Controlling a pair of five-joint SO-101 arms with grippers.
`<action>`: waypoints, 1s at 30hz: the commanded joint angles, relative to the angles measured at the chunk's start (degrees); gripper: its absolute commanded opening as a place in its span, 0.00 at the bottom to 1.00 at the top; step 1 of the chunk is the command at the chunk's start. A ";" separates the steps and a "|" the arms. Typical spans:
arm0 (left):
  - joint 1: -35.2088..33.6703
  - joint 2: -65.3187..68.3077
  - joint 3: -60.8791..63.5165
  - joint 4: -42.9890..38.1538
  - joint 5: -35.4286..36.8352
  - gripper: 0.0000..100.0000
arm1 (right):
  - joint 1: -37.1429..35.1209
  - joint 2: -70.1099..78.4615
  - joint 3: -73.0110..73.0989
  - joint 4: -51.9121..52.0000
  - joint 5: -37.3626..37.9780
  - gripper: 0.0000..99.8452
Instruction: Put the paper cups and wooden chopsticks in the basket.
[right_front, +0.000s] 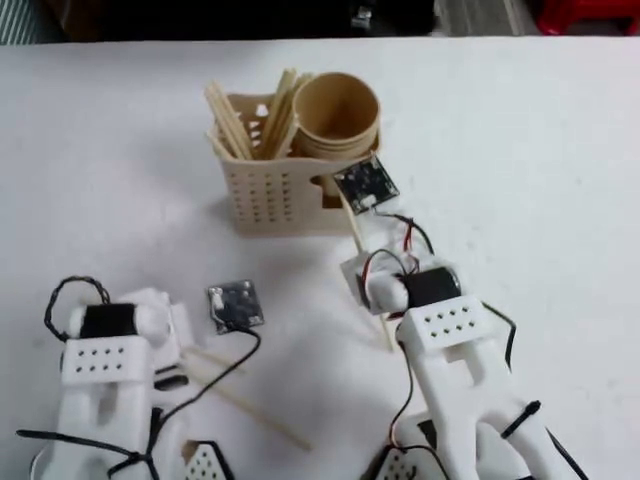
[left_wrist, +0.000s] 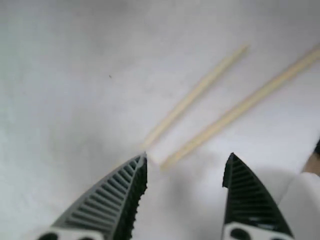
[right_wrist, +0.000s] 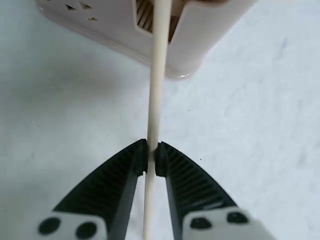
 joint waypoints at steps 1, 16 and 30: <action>1.98 -0.48 -2.64 -0.26 -0.62 0.25 | 0.22 -1.10 -0.35 -0.92 0.44 0.02; 2.33 33.63 -25.14 8.00 2.46 0.25 | 0.22 -1.10 -0.26 -0.92 0.35 0.02; 6.81 34.51 -12.48 -5.54 0.18 0.25 | 0.22 -1.10 -0.26 -0.92 0.44 0.02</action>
